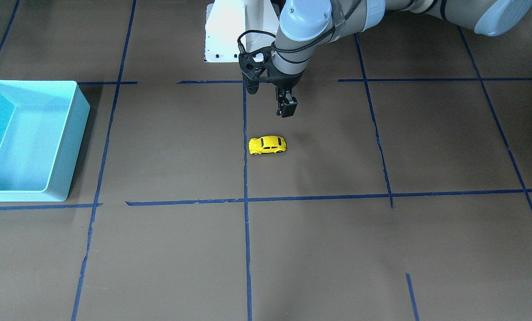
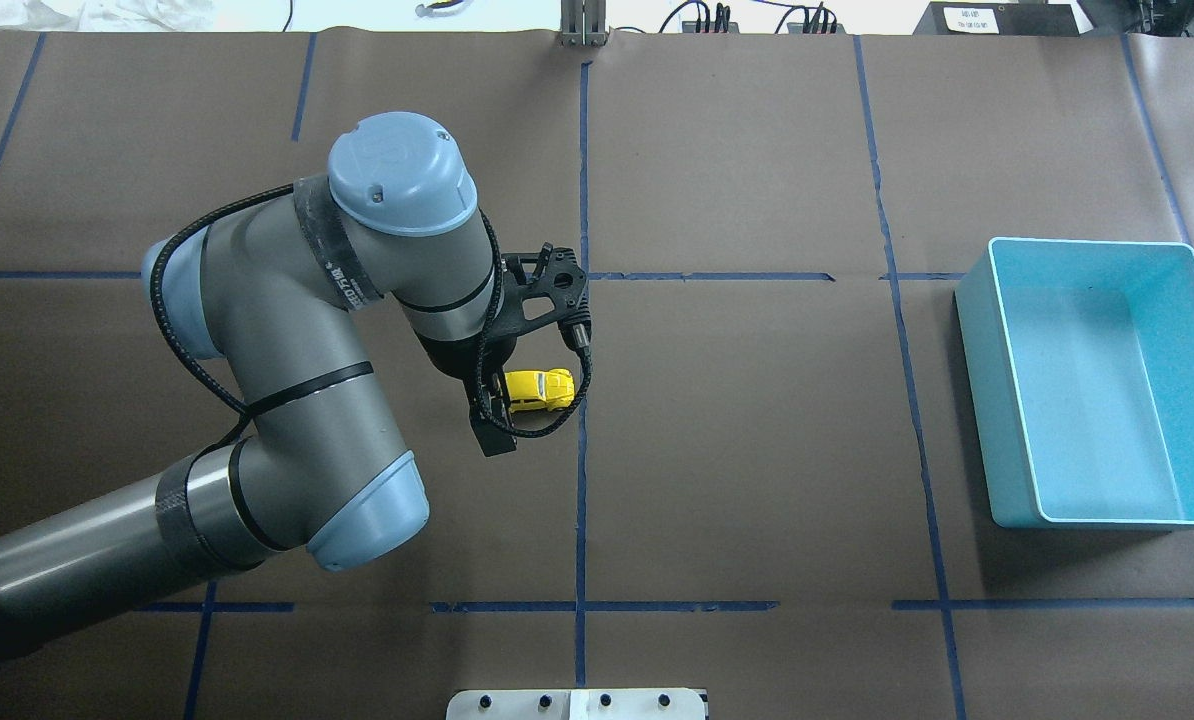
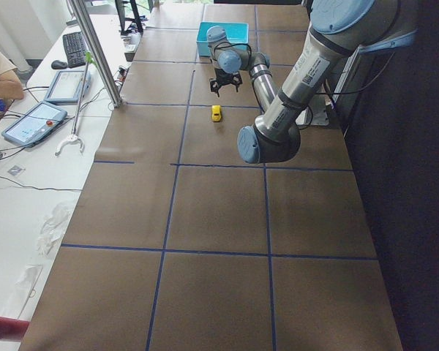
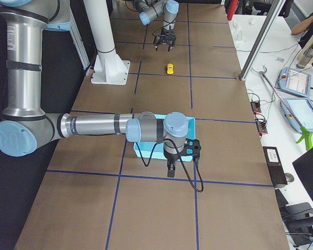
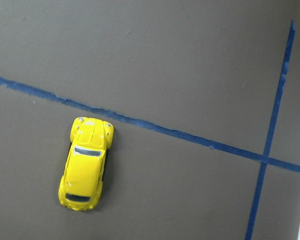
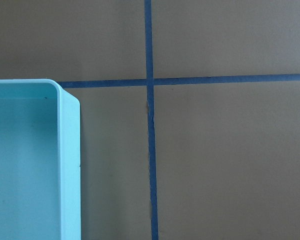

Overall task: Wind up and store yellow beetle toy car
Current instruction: 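Move the left gripper over the yellow beetle car and lower onto it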

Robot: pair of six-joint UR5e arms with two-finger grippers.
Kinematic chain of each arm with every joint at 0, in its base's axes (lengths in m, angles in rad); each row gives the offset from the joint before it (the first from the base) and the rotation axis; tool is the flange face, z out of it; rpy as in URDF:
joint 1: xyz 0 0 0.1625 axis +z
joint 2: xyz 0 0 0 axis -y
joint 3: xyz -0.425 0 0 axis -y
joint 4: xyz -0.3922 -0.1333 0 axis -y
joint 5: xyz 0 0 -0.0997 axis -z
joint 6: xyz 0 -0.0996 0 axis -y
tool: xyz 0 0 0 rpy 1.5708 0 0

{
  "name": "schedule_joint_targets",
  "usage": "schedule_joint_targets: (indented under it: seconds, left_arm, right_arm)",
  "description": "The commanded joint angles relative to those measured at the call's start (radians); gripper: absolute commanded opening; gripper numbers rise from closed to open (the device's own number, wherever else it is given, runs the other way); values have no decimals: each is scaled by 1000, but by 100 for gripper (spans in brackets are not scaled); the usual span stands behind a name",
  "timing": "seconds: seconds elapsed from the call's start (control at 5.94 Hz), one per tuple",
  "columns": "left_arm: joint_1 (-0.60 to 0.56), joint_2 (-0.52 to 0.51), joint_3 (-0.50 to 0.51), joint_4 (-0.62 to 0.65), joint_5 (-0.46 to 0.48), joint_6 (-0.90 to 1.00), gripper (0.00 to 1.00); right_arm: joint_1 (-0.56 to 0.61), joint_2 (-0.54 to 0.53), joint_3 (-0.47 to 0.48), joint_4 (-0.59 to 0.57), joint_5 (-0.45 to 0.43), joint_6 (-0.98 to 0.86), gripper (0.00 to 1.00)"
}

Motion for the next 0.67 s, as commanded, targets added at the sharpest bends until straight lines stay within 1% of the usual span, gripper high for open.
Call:
schedule_joint_targets:
  seconds: [0.0,0.17,0.51]
  left_arm:
    - [9,-9,64,-32,85,69,100]
    - [24,-9,114,-93,134,63,100]
    - [28,-21,202,-194,171,18,100]
  right_arm:
    - [0,0,0,0,-1,0,100]
    - [0,-2,0,0,0,-1,100]
    - [0,-3,0,0,0,2,100]
